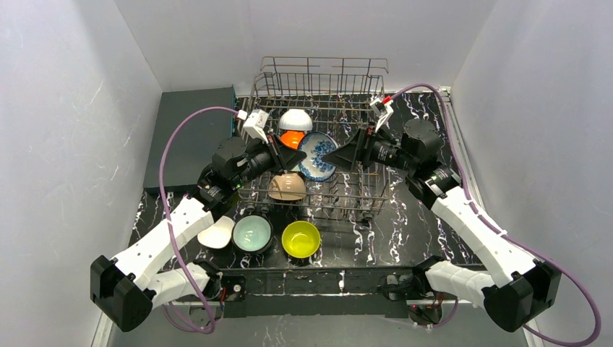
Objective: Load the bowls into the dish rack
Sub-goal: Place the bowl in the dish rack.
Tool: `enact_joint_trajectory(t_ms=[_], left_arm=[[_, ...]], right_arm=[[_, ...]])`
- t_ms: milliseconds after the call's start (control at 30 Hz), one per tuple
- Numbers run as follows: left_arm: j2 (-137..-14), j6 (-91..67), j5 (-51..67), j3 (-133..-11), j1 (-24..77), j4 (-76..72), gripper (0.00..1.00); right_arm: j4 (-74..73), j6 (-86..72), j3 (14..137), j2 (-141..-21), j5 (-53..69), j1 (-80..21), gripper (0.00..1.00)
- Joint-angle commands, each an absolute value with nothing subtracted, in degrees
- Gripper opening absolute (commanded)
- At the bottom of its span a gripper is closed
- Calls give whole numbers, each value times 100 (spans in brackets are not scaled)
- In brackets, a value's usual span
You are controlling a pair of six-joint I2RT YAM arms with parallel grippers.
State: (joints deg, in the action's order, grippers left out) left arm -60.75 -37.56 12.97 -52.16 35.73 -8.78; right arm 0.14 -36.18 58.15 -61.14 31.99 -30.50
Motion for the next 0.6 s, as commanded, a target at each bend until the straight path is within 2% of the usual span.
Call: enact_joint_trajectory(t_ms=[0, 133, 200, 300, 400, 500, 567], left_arm=[[-5849, -3816, 1560, -5247, 3551, -1542, 0], [-5887, -3817, 1544, -5230, 3551, -1545, 0], [-5886, -3808, 1500, -5221, 3546, -1541, 0], [-5897, -3760, 1447, -5213, 3551, -1534, 0], [-5889, -3703, 1404, -5184, 3550, -1538, 0], [-5880, -3673, 1332, -5144, 3551, -1538, 0], [-5865, -3667, 1292, -5118, 3551, -1538, 2]], right_arm=[[906, -3981, 5782, -6173, 3736, -3043, 92], [1009, -4081, 5816, -6269, 4025, -3046, 77], [1019, -4120, 5809, -6297, 4106, -3047, 67], [982, -4142, 5807, -6300, 4156, -3048, 48], [863, -4094, 5830, -6277, 4087, -3049, 22], [522, -3862, 5941, -6273, 3917, -3045, 1], [238, -3617, 6054, -6270, 3774, -3043, 1]])
